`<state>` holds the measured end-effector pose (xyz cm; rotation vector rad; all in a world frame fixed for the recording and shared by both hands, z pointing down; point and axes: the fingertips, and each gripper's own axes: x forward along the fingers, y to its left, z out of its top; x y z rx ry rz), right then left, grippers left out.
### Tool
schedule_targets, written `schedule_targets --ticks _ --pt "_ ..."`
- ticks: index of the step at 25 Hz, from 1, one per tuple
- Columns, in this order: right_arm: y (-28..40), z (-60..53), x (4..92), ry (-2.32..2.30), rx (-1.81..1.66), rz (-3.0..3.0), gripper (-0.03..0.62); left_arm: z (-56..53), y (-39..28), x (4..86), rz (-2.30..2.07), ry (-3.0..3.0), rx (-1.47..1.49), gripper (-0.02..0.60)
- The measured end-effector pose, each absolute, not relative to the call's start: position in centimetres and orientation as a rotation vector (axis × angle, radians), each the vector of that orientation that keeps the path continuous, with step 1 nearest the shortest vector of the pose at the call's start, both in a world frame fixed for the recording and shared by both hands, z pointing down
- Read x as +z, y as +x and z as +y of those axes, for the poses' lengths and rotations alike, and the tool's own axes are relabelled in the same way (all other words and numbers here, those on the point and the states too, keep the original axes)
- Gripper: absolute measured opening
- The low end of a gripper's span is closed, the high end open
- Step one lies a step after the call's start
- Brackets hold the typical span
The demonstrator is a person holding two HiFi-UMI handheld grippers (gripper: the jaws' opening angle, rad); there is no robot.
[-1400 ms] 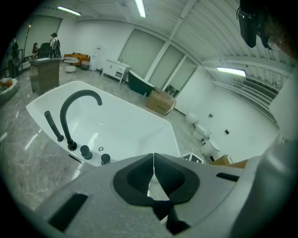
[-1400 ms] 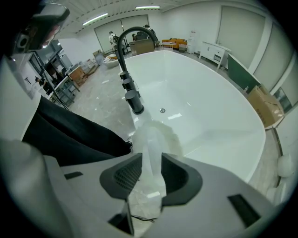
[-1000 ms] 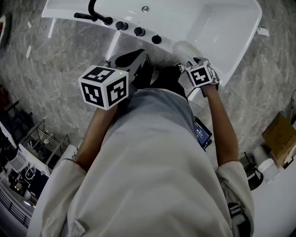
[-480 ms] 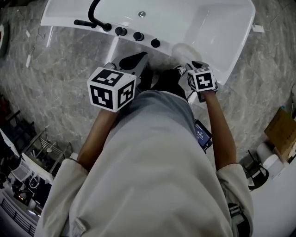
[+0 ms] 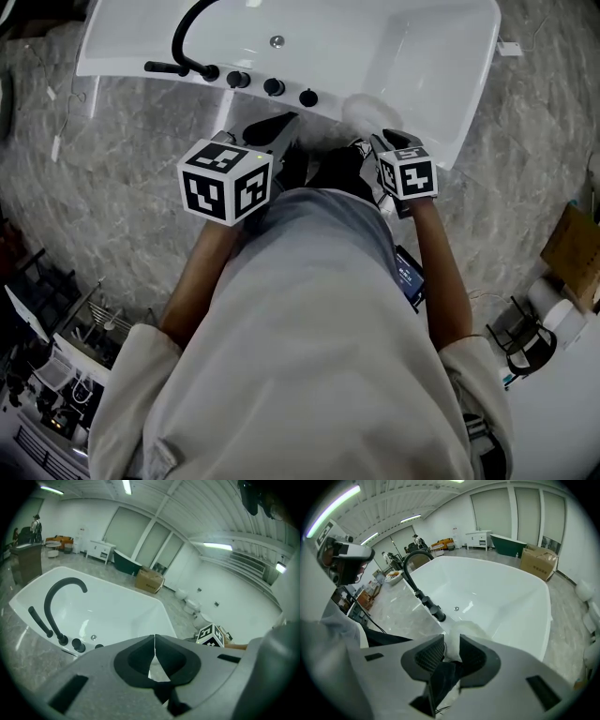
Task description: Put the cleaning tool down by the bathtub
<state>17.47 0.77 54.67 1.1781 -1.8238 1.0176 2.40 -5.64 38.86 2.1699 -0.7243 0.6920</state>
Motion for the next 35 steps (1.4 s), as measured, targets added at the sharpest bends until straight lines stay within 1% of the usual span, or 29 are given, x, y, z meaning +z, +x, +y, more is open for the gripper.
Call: schedule_targets --ticks 8,15,27,35 --pt "18.0 0.1 51.8 1.266 1.044 -1.863 0.095 -6.2 3.5 39.0 -0.678 2.18 0.668 0.009" --pt "18.8 0.0 49.9 1.357 1.097 -1.886 0.077 -6.8 4.0 38.8 -0.67 2.19 0.65 0.009" --pt "18.7 -0.8 46.3 1.43 1.116 -1.955 0.063 -7.3 3.6 38.7 -0.678 2.19 0.623 0.009" --pt "18.8 -0.9 44.3 1.501 1.186 -2.007 0.038 -7.3 3.4 38.3 -0.678 2.209 0.618 0.009"
